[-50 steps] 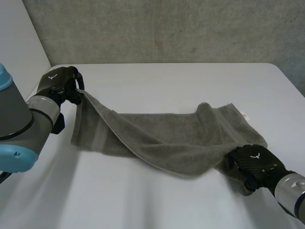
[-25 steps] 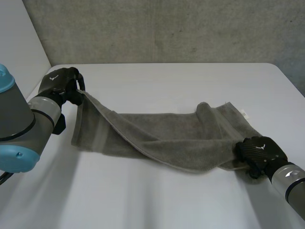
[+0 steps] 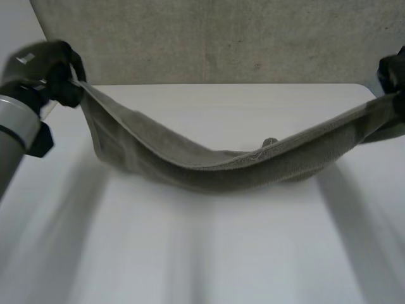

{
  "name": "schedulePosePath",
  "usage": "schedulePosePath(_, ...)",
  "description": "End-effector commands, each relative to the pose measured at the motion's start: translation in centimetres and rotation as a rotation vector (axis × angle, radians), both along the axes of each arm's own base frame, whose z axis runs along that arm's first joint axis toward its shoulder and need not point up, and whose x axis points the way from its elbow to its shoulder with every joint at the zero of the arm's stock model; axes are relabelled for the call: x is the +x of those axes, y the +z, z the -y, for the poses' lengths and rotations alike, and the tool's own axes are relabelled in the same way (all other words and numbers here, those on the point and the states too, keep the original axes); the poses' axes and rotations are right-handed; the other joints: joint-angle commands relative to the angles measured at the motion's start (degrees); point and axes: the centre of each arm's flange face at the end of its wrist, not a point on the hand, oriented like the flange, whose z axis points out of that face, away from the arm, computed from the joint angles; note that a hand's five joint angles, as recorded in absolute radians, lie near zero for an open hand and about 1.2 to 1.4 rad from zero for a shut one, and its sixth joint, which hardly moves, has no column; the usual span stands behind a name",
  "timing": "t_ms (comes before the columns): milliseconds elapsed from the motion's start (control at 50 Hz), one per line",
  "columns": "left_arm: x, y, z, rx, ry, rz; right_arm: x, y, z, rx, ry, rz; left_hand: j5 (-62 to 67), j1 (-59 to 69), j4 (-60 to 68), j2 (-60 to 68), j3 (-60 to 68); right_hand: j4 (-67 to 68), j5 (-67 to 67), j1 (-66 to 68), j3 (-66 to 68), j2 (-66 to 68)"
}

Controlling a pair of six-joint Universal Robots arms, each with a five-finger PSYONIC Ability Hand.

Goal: Fold the towel.

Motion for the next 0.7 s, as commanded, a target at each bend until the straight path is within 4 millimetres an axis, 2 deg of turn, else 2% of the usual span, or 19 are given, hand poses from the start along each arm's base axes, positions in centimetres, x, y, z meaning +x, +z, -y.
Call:
schedulePosePath(20, 2.3, 1.8, -2.1, -0.030, 0.037, -0.001, -1.6, 1.6, 0.5, 0.124, 0.025, -0.007, -15.1, -2.1, -6.9, -6.3, -8.6, 3.6, 3.5, 4.0, 4.1, 5.0)
schedulePosePath(200, 4.2, 0.4, -3.5, 0.022, 0.071, 0.012, -2.5, 1.2, 0.9, 0.141, 0.019, 0.001, -15.1, -2.1, -6.9, -6.3, -8.6, 3.6, 3.5, 4.0, 4.1, 5.0)
schedulePosePath(300, 5.9, 1.1, -3.4, -0.012, 0.101, 0.009, -3.1, 4.4, 0.2, 0.014, -0.017, -0.002, -15.1, -2.1, -6.9, -6.3, -8.6, 3.6, 3.5, 4.0, 4.1, 5.0)
schedulePosePath(340, 7.2, 1.7, -2.4, -0.035, 0.123, 0.014, -3.4, 4.9, 0.5, -0.001, -0.026, 0.003, -15.1, -2.1, -6.9, -6.3, -8.6, 3.6, 3.5, 4.0, 4.1, 5.0)
schedulePosePath(400, 7.4, 2.0, -2.2, -0.044, 0.114, 0.015, -3.8, 5.3, 0.9, -0.024, -0.035, -0.006, -15.1, -2.1, -6.9, -6.3, -8.6, 3.6, 3.5, 4.0, 4.1, 5.0)
schedulePosePath(440, 7.3, 1.7, -1.5, -0.032, 0.085, 0.017, -3.9, 4.8, 1.8, -0.010, -0.034, -0.005, -15.1, -2.1, -6.9, -6.3, -8.6, 3.6, 3.5, 4.0, 4.1, 5.0)
schedulePosePath(460, 7.3, 1.7, -1.5, -0.032, 0.085, 0.017, -4.0, 3.6, 3.0, 0.029, -0.020, 0.001, -15.1, -2.1, -6.9, -6.3, -8.6, 3.6, 3.5, 4.0, 4.1, 5.0)
schedulePosePath(480, 7.1, 0.7, -0.9, 0.009, 0.074, 0.018, -4.0, 2.6, 3.9, 0.062, -0.010, 0.004, -15.1, -2.1, -6.9, -6.3, -8.6, 3.6, 3.5, 4.0, 4.1, 5.0)
schedulePosePath(500, 6.8, -0.7, -0.1, 0.060, 0.058, 0.018, -4.0, 2.6, 3.9, 0.062, -0.010, 0.004, -15.1, -2.1, -6.9, -6.3, -8.6, 3.6, 3.5, 4.0, 4.1, 5.0)
schedulePosePath(520, 6.8, -0.7, -0.1, 0.061, 0.058, 0.018, -3.8, 1.2, 5.0, 0.106, -0.003, -0.002, -15.1, -2.1, -6.9, -6.3, -8.6, 3.6, 3.5, 4.0, 4.1, 5.0)
schedulePosePath(540, 5.8, -2.1, 0.5, 0.110, 0.024, 0.019, -2.9, 0.0, 5.4, 0.143, 0.027, -0.016, -15.1, -2.1, -6.9, -6.3, -8.6, 3.6, 3.5, 4.0, 4.1, 5.0)
schedulePosePath(560, 4.6, -3.4, 1.0, 0.158, -0.015, 0.022, -2.8, 0.0, 5.4, 0.143, 0.027, -0.017, -15.1, -2.1, -6.9, -6.3, -8.6, 3.6, 3.5, 4.0, 4.1, 5.0)
schedulePosePath(580, 4.6, -3.4, 1.0, 0.158, -0.015, 0.022, -1.7, -1.3, 5.7, 0.181, 0.056, -0.045, -15.1, -2.1, -6.9, -6.3, -8.6, 3.6, 3.5, 4.0, 4.1, 5.0)
schedulePosePath(600, 3.5, -4.9, 1.6, 0.209, -0.046, 0.028, -1.1, -2.6, 6.3, 0.213, 0.059, -0.077, -15.1, -2.1, -6.9, -6.3, -8.6, 3.6, 3.5, 4.0, 4.1, 5.0)
schedulePosePath(620, 2.6, -6.7, 2.2, 0.270, -0.061, 0.037, -1.1, -2.6, 6.3, 0.213, 0.059, -0.077, -15.1, -2.1, -6.9, -6.3, -8.6, 3.6, 3.5, 4.0, 4.1, 5.0)
schedulePosePath(640, 2.6, -6.7, 2.2, 0.270, -0.062, 0.037, -0.7, -3.9, 6.8, 0.247, 0.054, -0.108, -15.1, -2.1, -6.9, -6.3, -8.6, 3.6, 3.5, 4.0, 4.1, 5.0)
schedulePosePath(660, 2.0, -8.1, 2.5, 0.315, -0.061, 0.058, -0.3, -5.0, 7.1, 0.274, 0.053, -0.135, -15.1, -2.1, -6.9, -6.3, -8.6, 3.6, 3.5, 4.0, 4.1, 5.0)
schedulePosePath(680, 2.0, -8.2, 2.5, 0.315, -0.061, 0.058, -0.3, -5.1, 7.1, 0.274, 0.053, -0.135, -15.1, -2.1, -6.9, -6.3, -8.6, 3.6, 3.5, 4.0, 4.1, 5.0)
schedulePosePath(700, 2.0, -9.2, 2.8, 0.347, -0.048, 0.079, -0.2, -6.0, 7.5, 0.298, 0.045, -0.144, -15.1, -2.1, -6.9, -6.3, -8.6, 3.6, 3.5, 4.0, 4.1, 5.0)
